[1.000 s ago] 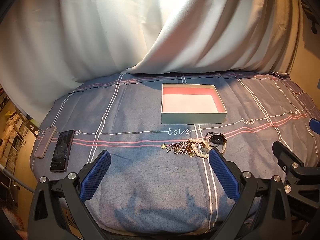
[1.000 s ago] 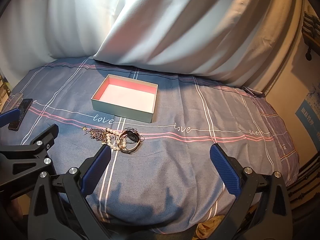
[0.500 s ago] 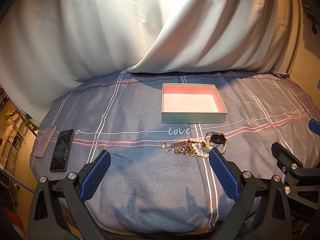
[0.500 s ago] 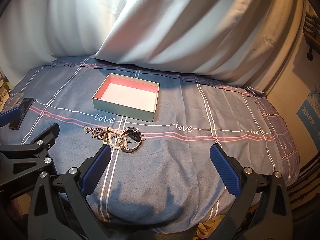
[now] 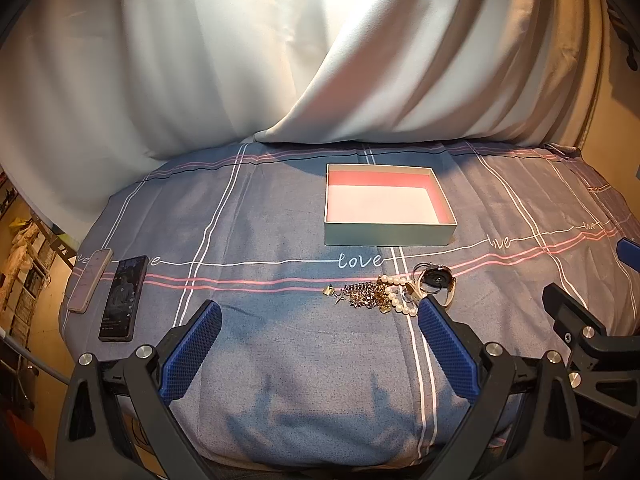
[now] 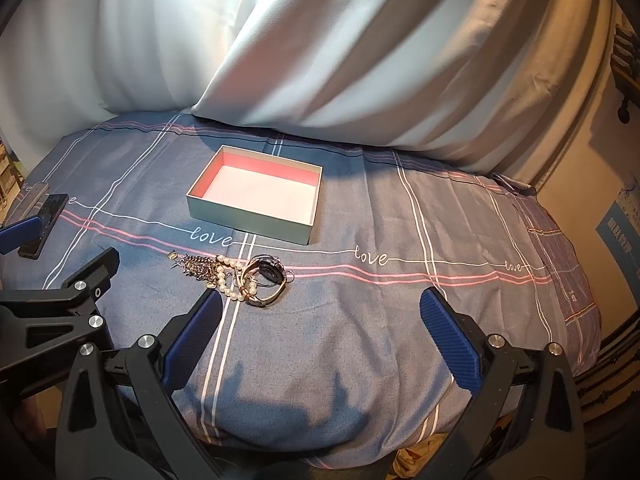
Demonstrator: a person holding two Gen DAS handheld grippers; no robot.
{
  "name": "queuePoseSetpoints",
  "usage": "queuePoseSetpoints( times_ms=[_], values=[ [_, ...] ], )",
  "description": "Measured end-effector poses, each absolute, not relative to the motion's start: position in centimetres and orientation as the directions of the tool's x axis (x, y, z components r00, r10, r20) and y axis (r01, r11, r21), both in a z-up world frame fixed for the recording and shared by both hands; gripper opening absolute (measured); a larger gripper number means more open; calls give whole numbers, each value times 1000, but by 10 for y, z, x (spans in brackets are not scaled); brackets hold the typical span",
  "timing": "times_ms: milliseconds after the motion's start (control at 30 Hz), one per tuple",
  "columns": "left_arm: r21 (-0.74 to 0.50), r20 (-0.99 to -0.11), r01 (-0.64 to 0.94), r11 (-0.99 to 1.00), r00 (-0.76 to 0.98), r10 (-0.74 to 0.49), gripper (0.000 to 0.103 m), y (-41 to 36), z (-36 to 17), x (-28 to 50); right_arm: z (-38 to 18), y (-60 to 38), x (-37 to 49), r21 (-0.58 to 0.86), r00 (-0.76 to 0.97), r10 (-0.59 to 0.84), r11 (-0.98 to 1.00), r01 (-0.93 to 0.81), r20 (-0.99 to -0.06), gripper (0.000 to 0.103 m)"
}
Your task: Organize jewelry
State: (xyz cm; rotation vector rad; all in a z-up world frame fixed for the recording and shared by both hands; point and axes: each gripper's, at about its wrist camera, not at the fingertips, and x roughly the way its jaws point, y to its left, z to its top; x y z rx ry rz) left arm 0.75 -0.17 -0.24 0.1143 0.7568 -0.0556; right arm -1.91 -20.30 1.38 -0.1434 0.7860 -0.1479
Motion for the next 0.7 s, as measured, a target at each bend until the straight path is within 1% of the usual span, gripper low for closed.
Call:
queuePoseSetpoints(
  times_ms=[700],
  values=[
    [78, -700, 92, 993, 715, -11, 97, 0, -8, 10, 8, -201, -15, -188, 684, -182, 980, 67, -706, 97]
  ],
)
